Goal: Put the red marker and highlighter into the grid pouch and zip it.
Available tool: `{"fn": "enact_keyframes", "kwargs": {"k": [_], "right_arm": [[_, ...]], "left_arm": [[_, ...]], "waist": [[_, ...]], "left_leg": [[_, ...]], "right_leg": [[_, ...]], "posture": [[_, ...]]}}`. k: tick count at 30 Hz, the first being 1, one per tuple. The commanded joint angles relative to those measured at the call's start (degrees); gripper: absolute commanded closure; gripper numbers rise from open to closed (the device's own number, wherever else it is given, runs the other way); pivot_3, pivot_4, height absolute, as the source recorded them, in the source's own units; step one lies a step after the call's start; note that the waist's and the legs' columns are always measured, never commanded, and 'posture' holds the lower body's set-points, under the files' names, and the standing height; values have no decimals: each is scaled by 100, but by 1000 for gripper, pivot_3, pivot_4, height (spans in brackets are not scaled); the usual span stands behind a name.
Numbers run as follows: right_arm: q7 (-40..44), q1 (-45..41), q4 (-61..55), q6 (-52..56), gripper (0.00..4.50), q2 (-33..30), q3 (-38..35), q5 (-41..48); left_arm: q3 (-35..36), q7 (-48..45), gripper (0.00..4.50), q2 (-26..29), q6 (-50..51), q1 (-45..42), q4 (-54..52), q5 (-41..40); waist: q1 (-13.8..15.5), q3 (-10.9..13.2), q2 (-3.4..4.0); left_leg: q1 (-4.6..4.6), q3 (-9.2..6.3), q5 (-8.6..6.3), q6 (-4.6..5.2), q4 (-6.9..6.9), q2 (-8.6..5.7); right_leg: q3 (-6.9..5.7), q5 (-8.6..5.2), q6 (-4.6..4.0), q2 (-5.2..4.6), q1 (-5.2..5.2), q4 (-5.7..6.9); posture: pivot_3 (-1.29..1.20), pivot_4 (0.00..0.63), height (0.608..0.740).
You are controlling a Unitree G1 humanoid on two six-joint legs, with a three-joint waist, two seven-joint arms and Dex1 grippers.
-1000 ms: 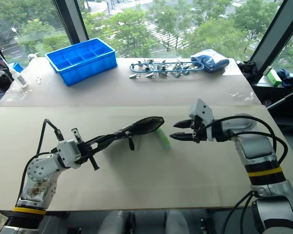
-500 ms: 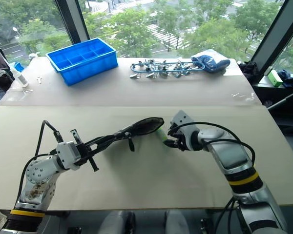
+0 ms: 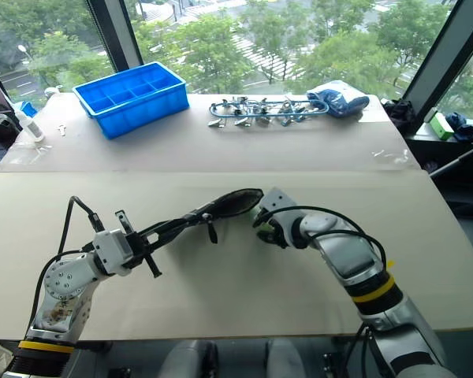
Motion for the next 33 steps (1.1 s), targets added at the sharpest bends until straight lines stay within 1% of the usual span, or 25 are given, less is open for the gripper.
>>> {"fn": "enact_keyframes", "kwargs": {"k": [1, 6, 8, 11, 13, 15, 16, 18, 19, 21, 25, 28, 31, 33], "right_arm": [[-31, -22, 109, -67, 3493, -121, -103, -117], [100, -67, 153, -153, 3493, -350, -339, -48], [92, -182, 349, -492, 3493, -602, -492, -200], [-51, -488, 909, -1146, 3493, -1061, -706, -542], [-115, -674, 1218, -1932, 3493, -1454, -765, -892], [-7, -798, 1320, -2471, 3493, -1702, -796, -1032], [89, -800, 1264, -2899, 3493, -1788, -848, -1046], [683, -559, 879, -3676, 3493, -2066, -916, -867], [1128, -356, 561, -4000, 3493, -2262, -942, -693], [1725, -78, 153, -4300, 3493, -2534, -989, -470], [2060, -96, -76, -4839, 3493, -2606, -1127, -482], [2409, -75, -380, -4778, 3493, -2663, -1119, -382], [2304, -230, -325, -4857, 3493, -2460, -1090, -526], [2297, -279, -238, -4980, 3493, -2433, -1058, -674]], "left_arm": [[63, 58, 4500, 3, -44, -52, -208, -29], [57, 61, 4500, 2, -42, -66, -220, -26], [51, 57, 4500, 0, -45, -69, -218, -27], [45, 40, 4500, 3, -46, -83, -204, -36], [42, 27, 4500, 5, -46, -95, -188, -46], [36, 12, 4500, 7, -50, -114, -161, -47], [31, 7, 4500, 3, -52, -124, -147, -47], [18, 3, 4500, -12, -51, -150, -128, -50], [6, 1, 4500, -21, -48, -161, -126, -51], [-15, -2, 4500, -33, -45, -169, -131, -48], [-15, -21, 4500, -35, -51, -169, -118, -62], [-12, -35, 4500, -34, -45, -172, -119, -72], [-9, -39, 4500, -39, -43, -165, -127, -68], [-15, -38, 4500, -43, -40, -153, -148, -64]], "waist": [[2, 0, 0], [26, 0, 0], [41, 0, -1], [48, 0, 0], [45, 1, 0], [41, 1, 1], [38, 1, 0], [19, 1, 0], [15, 1, 0], [17, 1, 0], [2, 1, -1], [4, 2, -1], [10, 2, -1], [15, 2, -1]], "left_leg": [[1, 0, 0, 0, 0, 0], [-2, 0, 0, 0, 1, -4], [-4, 0, 0, 0, 1, -7], [-7, 4, 0, 1, 1, -13], [-8, 8, 0, 1, 0, -15], [-10, 15, 0, 1, -3, -15], [-9, 19, 0, 1, -4, -12], [-8, 21, 0, 1, -9, -8], [-8, 21, 0, 1, -8, -5], [-8, 16, -1, 2, -12, -5], [-6, 3, -1, 3, -1, -3], [-2, 1, -2, 4, 1, -6], [-2, -1, -2, 3, 0, 3], [-3, 0, -2, 3, 1, 2]], "right_leg": [[0, 0, 0, 0, 2, 0], [-1, 0, 0, -4, 0, -1], [-1, 0, 1, -6, 0, -2], [1, 1, 5, -10, -2, -5], [5, 2, 7, -10, -7, -4], [4, 2, 7, -8, -9, -7], [3, 1, 6, -6, -9, -8], [2, 0, 4, -1, -9, -11], [3, 0, 4, 1, -7, -11], [1, -1, 4, 1, -5, -16], [12, 5, 14, -7, -3, -16], [13, 7, 16, -8, 0, -16], [12, 6, 15, -7, -1, -15], [12, 6, 14, -7, -2, -15]], "posture": [[0, 150, 740], [0, 150, 740], [0, 150, 740], [0, 150, 740], [0, 150, 740], [0, 150, 740], [0, 150, 740], [0, 150, 740], [0, 150, 740], [0, 150, 740], [0, 150, 740], [0, 150, 740], [0, 150, 740], [0, 150, 740]]}}
